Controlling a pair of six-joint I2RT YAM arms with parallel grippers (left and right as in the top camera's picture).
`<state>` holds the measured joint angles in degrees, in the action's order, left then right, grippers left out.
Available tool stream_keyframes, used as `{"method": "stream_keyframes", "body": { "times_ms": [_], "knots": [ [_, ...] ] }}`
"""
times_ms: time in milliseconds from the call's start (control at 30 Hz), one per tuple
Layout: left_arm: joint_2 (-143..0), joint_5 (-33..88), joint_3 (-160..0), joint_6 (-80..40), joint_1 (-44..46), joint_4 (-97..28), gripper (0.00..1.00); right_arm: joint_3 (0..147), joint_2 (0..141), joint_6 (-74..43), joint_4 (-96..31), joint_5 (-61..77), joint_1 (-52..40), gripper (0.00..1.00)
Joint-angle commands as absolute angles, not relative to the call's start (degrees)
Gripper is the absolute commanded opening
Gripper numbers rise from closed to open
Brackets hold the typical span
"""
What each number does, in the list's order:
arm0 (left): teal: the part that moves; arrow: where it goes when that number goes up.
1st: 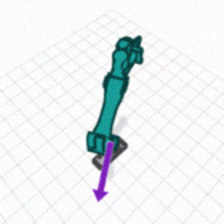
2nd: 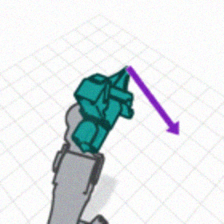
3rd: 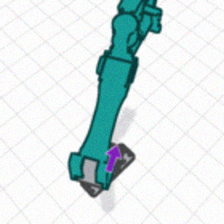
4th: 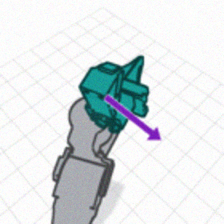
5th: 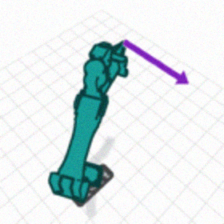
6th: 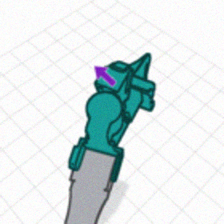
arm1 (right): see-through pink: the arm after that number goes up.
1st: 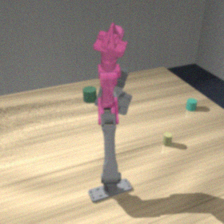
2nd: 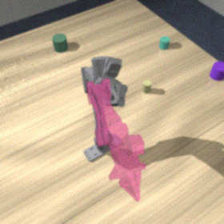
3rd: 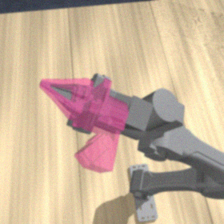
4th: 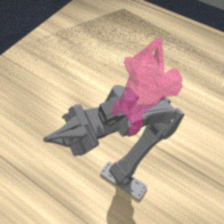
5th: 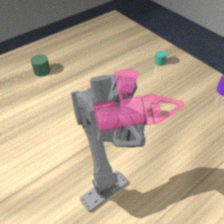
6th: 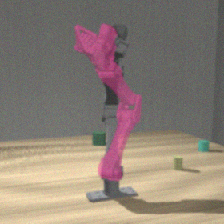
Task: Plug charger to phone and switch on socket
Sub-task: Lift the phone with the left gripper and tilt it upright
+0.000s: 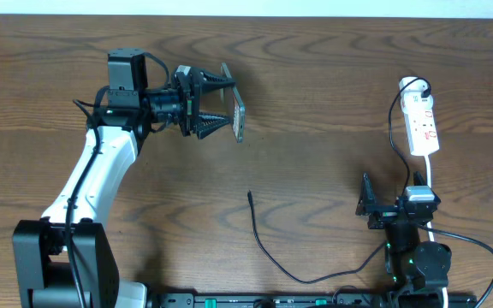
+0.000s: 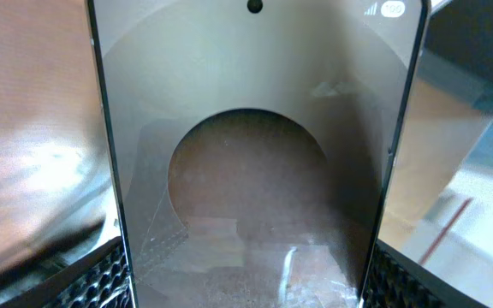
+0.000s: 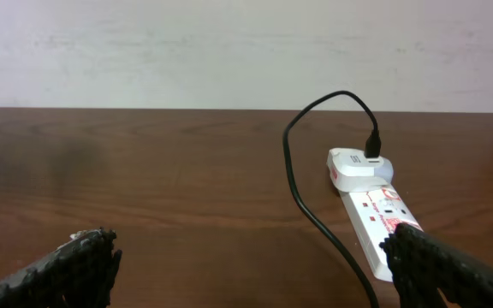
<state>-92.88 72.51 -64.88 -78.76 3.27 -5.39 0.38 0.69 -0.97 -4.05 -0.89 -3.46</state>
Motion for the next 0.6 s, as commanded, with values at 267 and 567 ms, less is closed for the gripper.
{"method": "stream_keyframes", "body": {
  "times_ms": [267, 567],
  "knots": [
    [-91.26, 75.90, -66.04, -102.74, 3.29, 3.95, 0.07, 0.32, 0.38, -0.36, -4.29, -1.15, -3.84, 0.99],
    [-91.26, 75.88, -66.04, -104.27, 3.18, 3.99, 0.08, 0.32, 0.38, -0.36, -4.29, -1.15, -3.84, 0.99]
  ]
}}
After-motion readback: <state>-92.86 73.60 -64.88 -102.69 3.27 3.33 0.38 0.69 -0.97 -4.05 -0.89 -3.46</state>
